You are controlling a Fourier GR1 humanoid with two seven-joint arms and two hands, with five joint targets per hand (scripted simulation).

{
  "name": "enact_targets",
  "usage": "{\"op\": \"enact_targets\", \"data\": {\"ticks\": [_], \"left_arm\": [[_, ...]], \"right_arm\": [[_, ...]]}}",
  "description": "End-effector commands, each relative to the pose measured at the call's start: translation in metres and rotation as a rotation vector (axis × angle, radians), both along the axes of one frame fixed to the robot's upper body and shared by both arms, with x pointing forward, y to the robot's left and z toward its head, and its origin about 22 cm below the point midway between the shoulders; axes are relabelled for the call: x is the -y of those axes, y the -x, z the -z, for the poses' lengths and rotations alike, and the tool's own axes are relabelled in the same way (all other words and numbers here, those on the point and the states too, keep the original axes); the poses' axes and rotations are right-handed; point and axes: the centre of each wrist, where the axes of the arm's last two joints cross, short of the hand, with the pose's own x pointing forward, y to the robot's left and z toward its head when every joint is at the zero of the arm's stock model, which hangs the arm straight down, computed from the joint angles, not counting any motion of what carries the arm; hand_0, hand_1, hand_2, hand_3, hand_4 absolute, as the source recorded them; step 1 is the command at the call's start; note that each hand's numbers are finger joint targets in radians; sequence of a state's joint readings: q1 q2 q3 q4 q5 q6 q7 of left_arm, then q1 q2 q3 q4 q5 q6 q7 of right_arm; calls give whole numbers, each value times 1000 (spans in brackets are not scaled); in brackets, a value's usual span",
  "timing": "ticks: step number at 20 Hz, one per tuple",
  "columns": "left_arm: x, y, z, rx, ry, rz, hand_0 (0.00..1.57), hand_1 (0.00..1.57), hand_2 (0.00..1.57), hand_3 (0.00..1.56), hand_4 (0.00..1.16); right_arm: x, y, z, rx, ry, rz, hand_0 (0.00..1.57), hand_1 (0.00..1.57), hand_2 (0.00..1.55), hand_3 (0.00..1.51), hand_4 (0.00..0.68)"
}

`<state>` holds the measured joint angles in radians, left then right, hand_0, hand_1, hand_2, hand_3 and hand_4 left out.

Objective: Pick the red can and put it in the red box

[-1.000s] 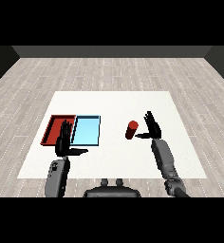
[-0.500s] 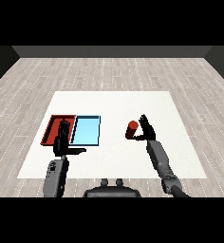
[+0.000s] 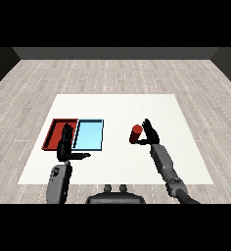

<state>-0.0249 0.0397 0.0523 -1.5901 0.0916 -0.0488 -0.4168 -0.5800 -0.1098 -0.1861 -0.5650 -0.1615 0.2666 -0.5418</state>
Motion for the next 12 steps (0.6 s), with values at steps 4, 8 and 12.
{"op": "enact_targets", "data": {"ticks": [4,8,12], "left_arm": [[-14,7,-7,-10,-11,4,0,0,0,0,0],[7,12,-7,21,-3,-4,0,0,0,0,0],[-3,-10,10,-8,11,10,0,0,0,0,0]], "right_arm": [[-13,3,12,-11,-44,-8,0,0,0,0,0],[-14,-11,8,-11,-10,-10,0,0,0,0,0],[-32,-17,-1,-11,-17,-39,0,0,0,0,0]]}}
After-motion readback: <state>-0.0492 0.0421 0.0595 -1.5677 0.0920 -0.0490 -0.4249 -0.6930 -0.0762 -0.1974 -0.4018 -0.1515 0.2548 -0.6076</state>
